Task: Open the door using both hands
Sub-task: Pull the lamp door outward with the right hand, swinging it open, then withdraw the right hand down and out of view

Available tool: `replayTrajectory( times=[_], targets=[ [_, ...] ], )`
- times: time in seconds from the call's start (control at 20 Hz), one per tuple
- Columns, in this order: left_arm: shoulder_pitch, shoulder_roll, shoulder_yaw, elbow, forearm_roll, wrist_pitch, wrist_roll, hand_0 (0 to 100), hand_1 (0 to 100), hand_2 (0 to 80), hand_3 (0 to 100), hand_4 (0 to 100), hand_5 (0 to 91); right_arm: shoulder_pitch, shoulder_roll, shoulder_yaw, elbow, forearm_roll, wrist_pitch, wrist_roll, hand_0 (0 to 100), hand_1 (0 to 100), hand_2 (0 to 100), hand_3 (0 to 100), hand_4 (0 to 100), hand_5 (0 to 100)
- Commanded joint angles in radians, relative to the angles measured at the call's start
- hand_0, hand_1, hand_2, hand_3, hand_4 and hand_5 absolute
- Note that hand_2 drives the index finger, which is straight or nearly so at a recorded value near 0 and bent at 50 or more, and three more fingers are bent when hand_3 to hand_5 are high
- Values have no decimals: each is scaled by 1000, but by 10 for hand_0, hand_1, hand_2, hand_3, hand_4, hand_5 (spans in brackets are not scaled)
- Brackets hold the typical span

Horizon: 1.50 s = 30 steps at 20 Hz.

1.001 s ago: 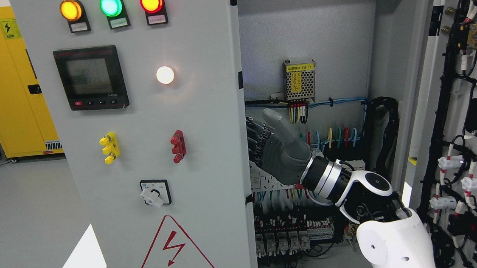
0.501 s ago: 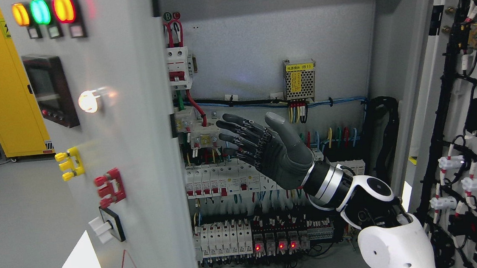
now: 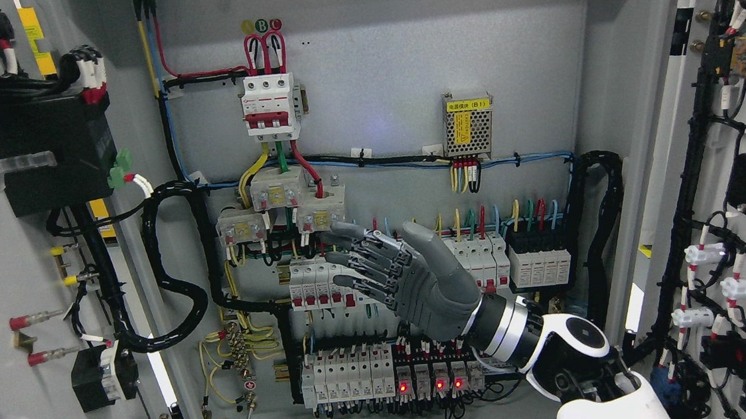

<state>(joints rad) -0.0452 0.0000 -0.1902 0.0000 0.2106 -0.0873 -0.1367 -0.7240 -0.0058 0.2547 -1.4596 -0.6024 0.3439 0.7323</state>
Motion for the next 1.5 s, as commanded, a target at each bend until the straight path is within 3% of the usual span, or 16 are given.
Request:
replayTrajectory(
  times=[0.0,0.35,0.5,0.65,0.75,1.05,1.2,1.45],
  targets=[
    [1,2,0,26,1,0,0,0,0,0,0,0,0,78,-20,161,-151,-3,-3,-2,201,121,0,0,0,0],
    [-1,2,0,26,0,0,0,0,0,0,0,0,0,130,-16,297,-182,1,-3,-11,201,122,0,0,0,0],
    [-1,2,0,26,0,0,0,0,0,0,0,0,0,138,13,345,-179,9,-2,-13,202,122,0,0,0,0],
    [-1,2,0,26,0,0,0,0,0,0,0,0,0,140,20,394,-176,13,-3,-28,201,122,0,0,0,0],
    [-1,2,0,26,0,0,0,0,0,0,0,0,0,141,35,409,-176,9,-5,-56,201,121,0,0,0,0],
    [1,2,0,26,0,0,0,0,0,0,0,0,0,160,82,465,-176,10,-2,-57,201,122,0,0,0,0],
    [1,2,0,26,0,0,0,0,0,0,0,0,0,161,121,494,-173,26,-2,-86,201,122,0,0,0,0],
    [1,3,0,26,0,0,0,0,0,0,0,0,0,156,158,503,-165,30,-3,-93,201,123,0,0,0,0]
  ],
)
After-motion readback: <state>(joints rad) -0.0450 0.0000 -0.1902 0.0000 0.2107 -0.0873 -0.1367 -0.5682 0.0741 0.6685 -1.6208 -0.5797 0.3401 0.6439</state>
